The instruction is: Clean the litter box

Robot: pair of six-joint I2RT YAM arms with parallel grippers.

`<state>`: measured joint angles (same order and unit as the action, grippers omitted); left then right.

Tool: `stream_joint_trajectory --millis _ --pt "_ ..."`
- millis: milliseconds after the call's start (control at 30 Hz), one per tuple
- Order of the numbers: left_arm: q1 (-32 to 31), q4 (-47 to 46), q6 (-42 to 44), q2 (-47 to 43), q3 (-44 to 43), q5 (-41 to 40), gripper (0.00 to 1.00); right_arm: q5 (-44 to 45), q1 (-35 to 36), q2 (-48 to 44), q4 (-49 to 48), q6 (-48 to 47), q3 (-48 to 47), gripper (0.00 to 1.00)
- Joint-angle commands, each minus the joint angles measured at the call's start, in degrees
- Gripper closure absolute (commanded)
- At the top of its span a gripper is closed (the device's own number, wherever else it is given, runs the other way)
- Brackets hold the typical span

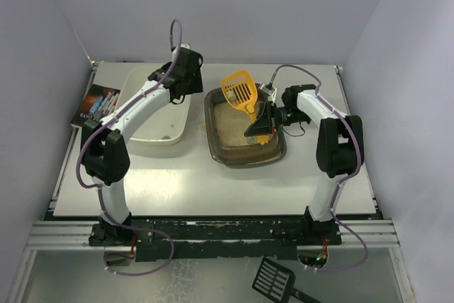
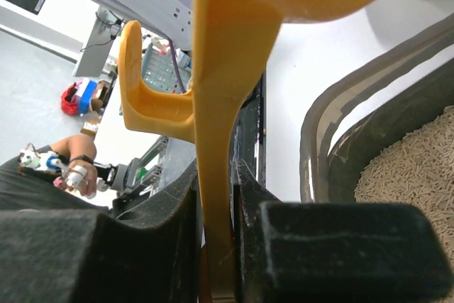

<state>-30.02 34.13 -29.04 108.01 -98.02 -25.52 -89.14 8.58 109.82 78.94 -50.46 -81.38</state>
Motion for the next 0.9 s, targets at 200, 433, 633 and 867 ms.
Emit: stream_joint_trajectory --millis 200,433,633,867 --pt "4.3 2.4 7.0 -9.6 -0.1 3.5 0.01 11.1 0.6 -9.0 -28.8 36.5 3.8 1.00" --pt "11.2 -1.7 9.2 -19.0 9.4 12.8 0.01 21.5 -0.6 -19.1 -34.0 42.8 9.8 1.00" --pt "22.7 -3.9 13.9 -22.5 15.1 40.8 0.01 30.2 -5.3 -27.7 -31.8 42.1 10.7 1.00" --pt "30.5 -13.0 12.2 -29.8 26.2 51.7 0.01 40.6 -8.2 -38.0 -33.2 39.7 20.8 1.00"
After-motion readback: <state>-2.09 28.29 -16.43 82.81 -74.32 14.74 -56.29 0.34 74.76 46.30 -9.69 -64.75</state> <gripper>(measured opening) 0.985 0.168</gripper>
